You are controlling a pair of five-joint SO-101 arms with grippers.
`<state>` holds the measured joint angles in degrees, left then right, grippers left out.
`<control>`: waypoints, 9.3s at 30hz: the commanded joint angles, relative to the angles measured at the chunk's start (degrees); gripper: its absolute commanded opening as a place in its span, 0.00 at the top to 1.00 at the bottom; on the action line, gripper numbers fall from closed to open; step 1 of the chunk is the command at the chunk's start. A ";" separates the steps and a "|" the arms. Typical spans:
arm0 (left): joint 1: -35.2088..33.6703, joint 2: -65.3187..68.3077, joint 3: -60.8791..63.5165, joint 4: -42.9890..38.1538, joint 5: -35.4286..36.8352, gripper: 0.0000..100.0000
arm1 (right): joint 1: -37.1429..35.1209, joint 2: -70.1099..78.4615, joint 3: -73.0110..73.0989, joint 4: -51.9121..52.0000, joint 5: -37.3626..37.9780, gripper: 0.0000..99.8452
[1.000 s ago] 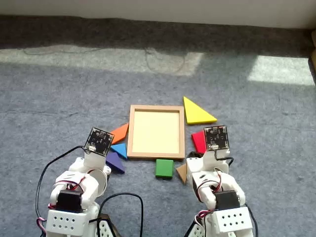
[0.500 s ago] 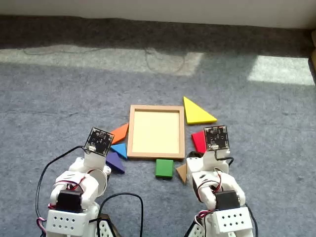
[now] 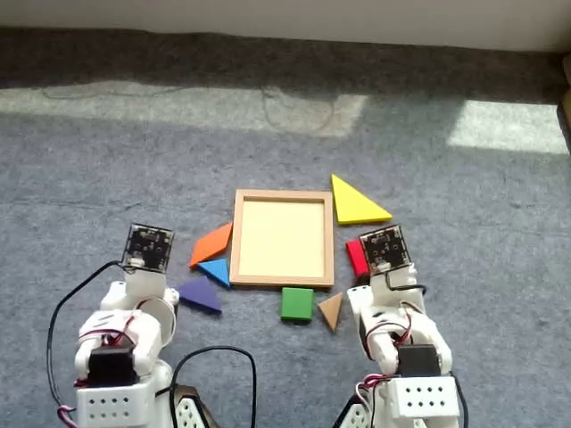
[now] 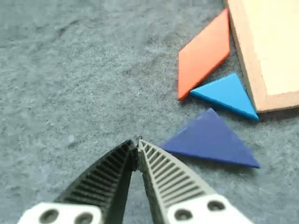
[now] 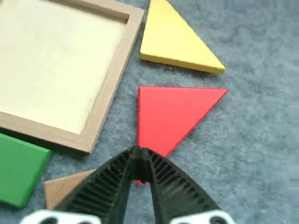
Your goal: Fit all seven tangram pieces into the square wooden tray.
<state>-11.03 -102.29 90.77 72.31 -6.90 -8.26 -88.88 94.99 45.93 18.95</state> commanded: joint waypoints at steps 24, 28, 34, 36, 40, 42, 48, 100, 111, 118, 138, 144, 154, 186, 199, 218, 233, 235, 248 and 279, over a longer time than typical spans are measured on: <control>-12.70 -1.98 -0.84 -0.35 -11.08 0.82 | 1.98 68.44 -73.01 22.90 -2.64 0.72; -12.79 -1.98 0.66 -0.44 -10.99 0.74 | -2.95 79.25 -78.90 24.40 -14.77 0.72; -12.79 -1.98 0.84 -0.44 -10.99 0.75 | -6.02 92.09 -81.71 23.96 -33.41 0.72; -12.79 -1.98 0.92 -0.44 -10.99 0.75 | -6.29 96.13 -84.00 23.60 -38.59 0.72; -12.79 -1.98 1.01 -0.44 -11.08 0.75 | -6.55 103.16 -87.08 23.96 -43.43 0.72; -12.79 -1.98 1.01 -0.44 -11.08 0.75 | -6.46 105.36 -88.40 24.04 -43.60 0.72; -12.79 -1.98 1.10 -0.44 -11.08 0.75 | -5.76 107.21 -89.19 23.78 -43.60 0.72; -12.79 -1.98 1.19 -0.44 -11.25 0.75 | -7.34 107.56 -86.11 30.81 -26.99 0.68; -12.79 -1.98 1.19 -0.44 -11.16 0.75 | -10.07 107.65 -85.32 30.37 -26.29 0.59; -12.79 -1.98 1.19 -0.44 -11.25 0.75 | -12.18 107.56 -81.89 30.02 -22.15 0.73; -12.79 -1.98 1.27 -0.44 -11.34 0.75 | -9.19 106.95 -81.80 29.85 -22.07 0.77; -12.79 -1.98 1.27 -0.44 -11.34 0.75 | -9.45 101.14 -81.89 32.66 -18.81 0.78; -12.79 -1.98 1.27 -0.44 -11.34 0.75 | -9.54 96.92 -81.54 30.29 -18.46 0.78; -12.79 -1.98 1.27 -0.44 -11.25 0.75 | -9.45 108.70 -82.68 28.88 -25.85 0.80; -12.79 -1.98 1.27 -0.44 -11.34 0.75 | -8.22 100.44 -86.81 33.19 -25.14 0.83; -12.79 -1.98 1.27 -0.44 -11.34 0.75 | -9.80 97.01 -86.81 33.27 -25.41 0.77; -12.79 -1.98 1.27 -0.44 -11.34 0.75 | -8.66 109.05 -84.70 28.97 -25.32 0.67; -12.79 -1.98 1.27 -0.44 -11.34 0.75 | -8.66 109.05 -84.70 29.05 -25.32 0.70; -12.79 -1.98 1.27 -0.44 -11.34 0.75 | -8.40 107.03 -84.70 32.13 -24.35 0.91; -12.70 -1.98 1.27 -0.44 -11.16 0.75 | -15.52 78.20 -50.95 17.27 -19.25 0.62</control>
<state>-23.08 -102.29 92.26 72.31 -18.07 -23.21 -13.10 48.92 60.26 -0.92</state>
